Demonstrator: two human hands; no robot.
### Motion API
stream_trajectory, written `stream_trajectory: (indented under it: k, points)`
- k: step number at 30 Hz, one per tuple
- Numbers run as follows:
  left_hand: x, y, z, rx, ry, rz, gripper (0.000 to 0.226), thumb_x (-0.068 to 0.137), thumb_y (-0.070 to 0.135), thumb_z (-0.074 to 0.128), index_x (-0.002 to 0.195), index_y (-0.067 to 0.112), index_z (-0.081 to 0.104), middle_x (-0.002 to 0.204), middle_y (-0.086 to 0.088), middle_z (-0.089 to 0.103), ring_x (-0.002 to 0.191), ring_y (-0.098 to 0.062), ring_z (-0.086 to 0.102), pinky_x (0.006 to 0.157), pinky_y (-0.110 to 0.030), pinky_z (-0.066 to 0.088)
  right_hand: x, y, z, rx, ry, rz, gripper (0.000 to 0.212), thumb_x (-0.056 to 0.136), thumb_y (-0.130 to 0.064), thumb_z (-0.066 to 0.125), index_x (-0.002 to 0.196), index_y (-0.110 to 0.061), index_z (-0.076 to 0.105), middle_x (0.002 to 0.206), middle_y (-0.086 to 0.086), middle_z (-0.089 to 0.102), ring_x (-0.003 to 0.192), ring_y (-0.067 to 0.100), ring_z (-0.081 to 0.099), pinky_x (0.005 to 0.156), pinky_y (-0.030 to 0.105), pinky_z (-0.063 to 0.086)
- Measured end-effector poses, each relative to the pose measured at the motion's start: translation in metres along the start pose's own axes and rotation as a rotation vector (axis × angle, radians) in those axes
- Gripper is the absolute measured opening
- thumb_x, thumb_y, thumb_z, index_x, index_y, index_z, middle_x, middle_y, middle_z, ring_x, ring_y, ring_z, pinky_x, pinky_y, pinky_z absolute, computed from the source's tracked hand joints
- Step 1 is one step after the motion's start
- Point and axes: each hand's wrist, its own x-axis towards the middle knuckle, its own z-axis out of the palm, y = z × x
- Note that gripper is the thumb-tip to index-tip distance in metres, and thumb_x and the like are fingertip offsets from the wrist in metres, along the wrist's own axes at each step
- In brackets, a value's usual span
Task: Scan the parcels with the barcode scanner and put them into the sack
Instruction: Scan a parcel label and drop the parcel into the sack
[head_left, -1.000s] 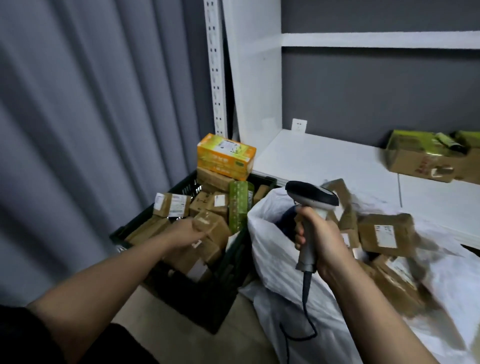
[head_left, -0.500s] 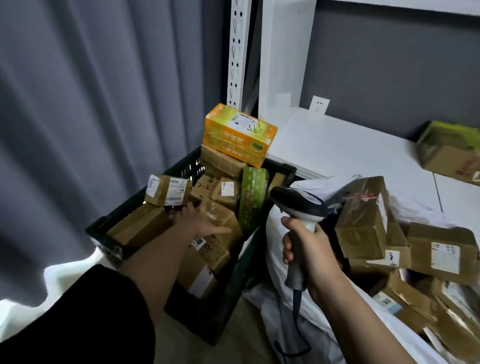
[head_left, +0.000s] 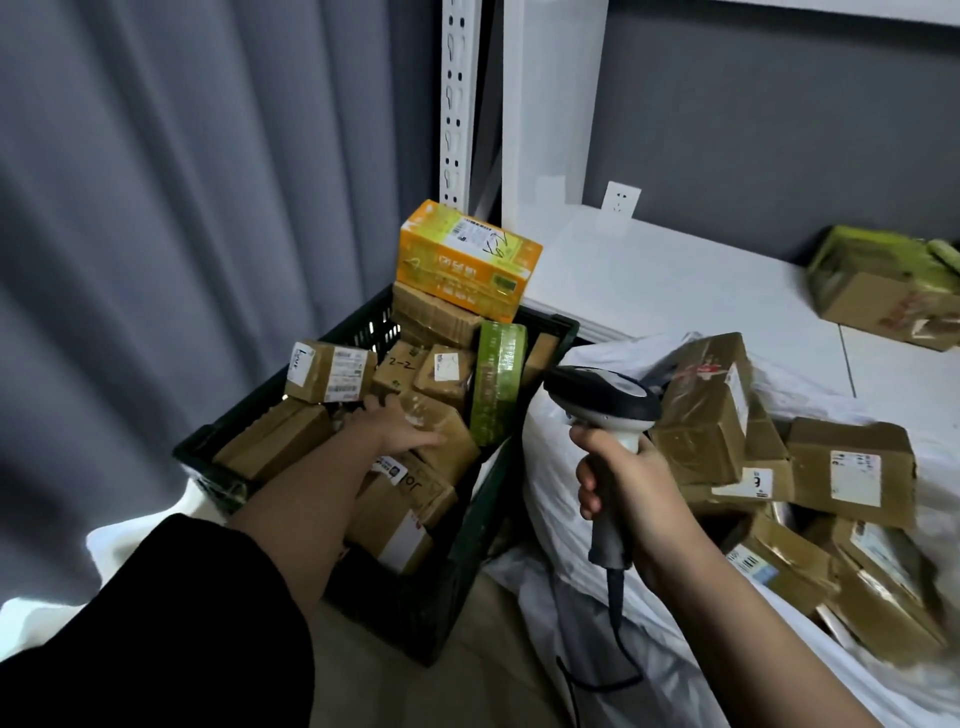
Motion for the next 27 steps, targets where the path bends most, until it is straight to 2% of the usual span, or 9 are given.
stream_trajectory:
  k: [2,5,8,10,16,21,24,27]
  points:
    - [-0.001,-0.002,0.000,0.002,0.015,0.016,0.119,0.069,0.080,0.056,0.154,0.017,0.003,0.159,-0.018,0.003,0.145,-0.039,0.009,0.116,-0.055,0.015,0.001,0.005,-0.003,-0.021,-0.021,0.007,0.014,0.091,-0.013,0.062,0.092,-0.007,0.050,0.049,0.003,0.044,0.040,0.017,0.037,0.043,0.027,0.034]
    - [0.009,-0.008,0.000,-0.043,-0.037,0.037,0.125,0.063,0.081,0.061,0.154,0.025,-0.003,0.160,-0.015,-0.002,0.146,-0.037,0.002,0.117,-0.056,0.012,0.011,0.012,0.002,-0.035,-0.070,0.029,0.015,0.092,-0.011,0.061,0.088,-0.007,0.048,0.049,0.005,0.044,0.039,0.017,0.037,0.042,0.028,0.034]
    - [0.030,-0.013,0.003,-0.093,-0.167,0.068,0.151,0.030,0.095,0.059,0.152,0.038,-0.009,0.161,-0.008,-0.008,0.146,-0.038,-0.003,0.115,-0.061,0.008,0.030,0.020,0.015,0.004,-0.105,0.025,0.017,0.093,-0.011,0.060,0.083,-0.007,0.047,0.050,0.006,0.043,0.038,0.016,0.036,0.043,0.028,0.034]
    - [0.041,-0.016,0.006,-0.090,-0.211,0.100,0.156,0.020,0.099,0.054,0.149,0.042,-0.013,0.161,-0.006,-0.011,0.146,-0.039,-0.005,0.115,-0.062,0.005,0.042,0.027,0.024,0.028,-0.120,0.020,0.015,0.092,-0.011,0.060,0.085,-0.007,0.047,0.051,0.006,0.042,0.040,0.017,0.036,0.044,0.029,0.033]
    - [0.067,-0.015,0.007,-0.170,-0.242,0.098,0.149,0.028,0.093,0.065,0.150,0.043,-0.006,0.160,-0.009,0.007,0.144,-0.039,0.013,0.114,-0.058,0.018,0.060,0.051,0.030,0.014,-0.098,0.034,0.019,0.092,-0.013,0.061,0.085,-0.008,0.044,0.049,0.005,0.043,0.039,0.018,0.036,0.043,0.028,0.032]
    - [0.034,0.001,-0.008,-0.117,-0.042,0.126,0.136,0.037,0.086,0.068,0.148,0.040,0.005,0.154,-0.017,0.021,0.138,-0.041,0.026,0.110,-0.057,0.026,0.050,0.041,0.021,0.004,-0.065,0.033,0.014,0.092,-0.013,0.061,0.091,-0.006,0.049,0.050,0.005,0.044,0.039,0.018,0.037,0.043,0.029,0.033]
    - [-0.003,0.009,-0.032,-0.307,0.024,0.149,0.127,0.049,0.080,0.073,0.149,0.039,0.005,0.152,-0.014,0.026,0.133,-0.039,0.035,0.109,-0.054,0.033,0.035,0.023,0.009,0.005,-0.024,0.017,0.012,0.092,-0.010,0.061,0.091,-0.005,0.050,0.050,0.005,0.045,0.040,0.017,0.039,0.042,0.029,0.035]
    - [-0.057,0.014,-0.056,-0.700,-0.034,0.121,0.128,0.045,0.073,0.079,0.147,0.045,0.008,0.137,-0.003,0.039,0.115,-0.033,0.055,0.099,-0.049,0.046,0.016,0.005,-0.006,0.050,-0.025,0.012,0.011,0.091,-0.007,0.062,0.091,-0.004,0.051,0.051,0.003,0.048,0.041,0.015,0.042,0.043,0.026,0.037]
